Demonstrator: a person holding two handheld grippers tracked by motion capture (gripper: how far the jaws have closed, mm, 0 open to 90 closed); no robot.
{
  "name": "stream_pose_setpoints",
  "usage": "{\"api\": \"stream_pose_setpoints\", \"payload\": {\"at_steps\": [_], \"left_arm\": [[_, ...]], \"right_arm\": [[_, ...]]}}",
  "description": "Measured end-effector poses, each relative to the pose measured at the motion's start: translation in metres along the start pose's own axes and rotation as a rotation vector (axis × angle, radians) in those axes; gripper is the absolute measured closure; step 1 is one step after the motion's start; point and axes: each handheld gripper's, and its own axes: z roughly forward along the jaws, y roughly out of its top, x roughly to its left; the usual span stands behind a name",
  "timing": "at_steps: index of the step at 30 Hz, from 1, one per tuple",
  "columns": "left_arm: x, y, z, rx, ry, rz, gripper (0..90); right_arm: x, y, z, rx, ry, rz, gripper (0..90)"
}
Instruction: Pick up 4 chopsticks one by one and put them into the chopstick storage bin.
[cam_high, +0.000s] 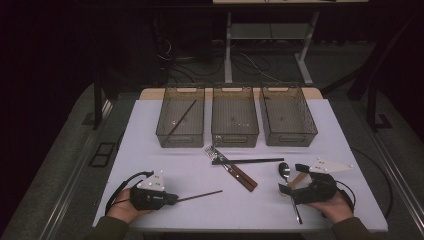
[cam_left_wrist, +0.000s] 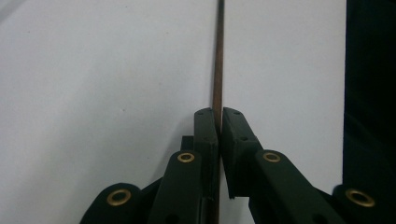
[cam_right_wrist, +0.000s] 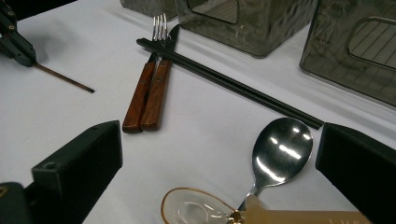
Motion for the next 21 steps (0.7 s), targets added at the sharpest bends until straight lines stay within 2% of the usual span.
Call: {"api": "stream_pose_setpoints", "payload": {"at_steps": [5, 10, 13, 21], "left_arm": [[0.001, 0.001, 0.000, -0.002, -0.006, -0.014, 85.2], [0.002, 0.003, -0.002, -0.029, -0.009, -0.055, 85.2], [0.001, 0.006, -0.003, -0.036, -0.004, -0.064, 85.2], [-0.004, 0.021, -0.008, -0.084, 0.050, -0.116, 85.1]], "right_arm": [[0.000, 0.000, -0.001, 0.000, 0.000, 0.000, 0.4], [0.000, 0.000, -0.001, 0.000, 0.000, 0.001, 0.5], [0.000, 0.000, 0.000, -0.001, -0.001, 0.002, 0.5], [0.001, 0.000, 0.000, 0.003, -0.001, 0.003, 0.4]]}}
